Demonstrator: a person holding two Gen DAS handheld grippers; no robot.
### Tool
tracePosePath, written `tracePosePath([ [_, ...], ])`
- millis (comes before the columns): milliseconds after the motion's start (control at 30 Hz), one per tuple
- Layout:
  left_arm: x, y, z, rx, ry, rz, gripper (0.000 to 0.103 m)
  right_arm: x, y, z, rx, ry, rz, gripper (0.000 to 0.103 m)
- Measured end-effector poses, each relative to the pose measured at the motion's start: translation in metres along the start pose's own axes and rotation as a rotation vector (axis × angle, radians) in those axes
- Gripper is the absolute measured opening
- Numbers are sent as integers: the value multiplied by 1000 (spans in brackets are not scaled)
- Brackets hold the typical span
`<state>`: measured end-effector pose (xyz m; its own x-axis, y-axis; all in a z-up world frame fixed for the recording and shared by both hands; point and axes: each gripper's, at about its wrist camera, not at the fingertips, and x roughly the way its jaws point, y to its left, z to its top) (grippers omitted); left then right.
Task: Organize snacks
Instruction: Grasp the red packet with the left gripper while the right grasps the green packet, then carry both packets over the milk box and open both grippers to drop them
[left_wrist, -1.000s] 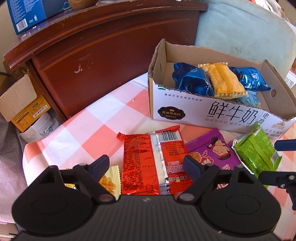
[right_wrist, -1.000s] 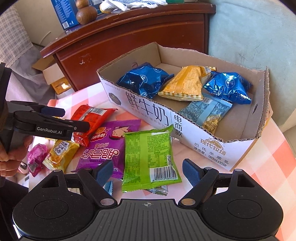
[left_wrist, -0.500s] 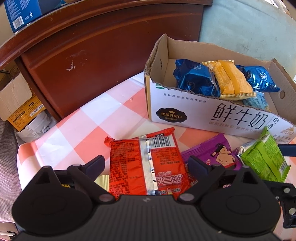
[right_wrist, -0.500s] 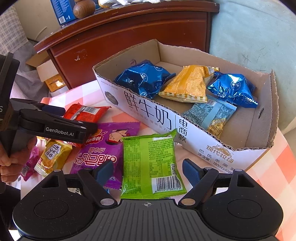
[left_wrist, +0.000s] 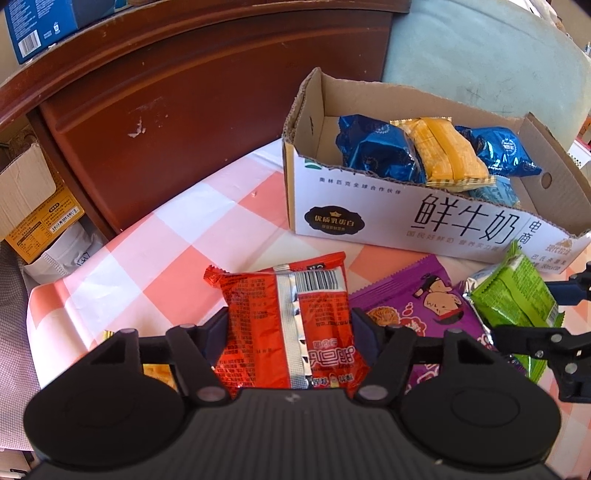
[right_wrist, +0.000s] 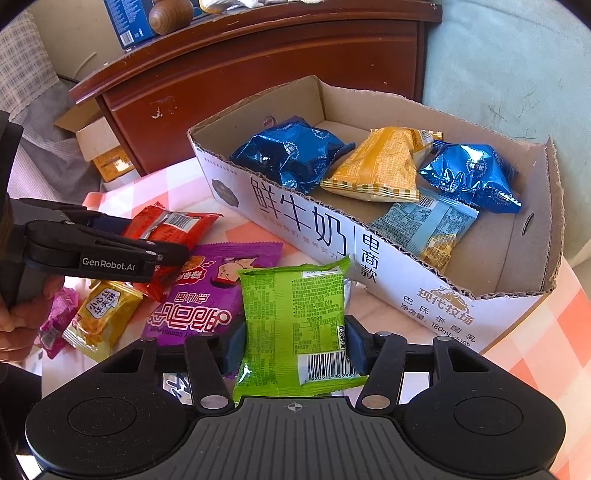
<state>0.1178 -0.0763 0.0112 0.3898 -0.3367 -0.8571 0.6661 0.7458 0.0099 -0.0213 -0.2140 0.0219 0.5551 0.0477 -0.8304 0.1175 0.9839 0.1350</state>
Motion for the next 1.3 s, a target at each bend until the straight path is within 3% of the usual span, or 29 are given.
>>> tracePosePath([
  [1300,-45,-15,-2,123,-176,106,67,-28,15,8,-100,-125,14,49],
])
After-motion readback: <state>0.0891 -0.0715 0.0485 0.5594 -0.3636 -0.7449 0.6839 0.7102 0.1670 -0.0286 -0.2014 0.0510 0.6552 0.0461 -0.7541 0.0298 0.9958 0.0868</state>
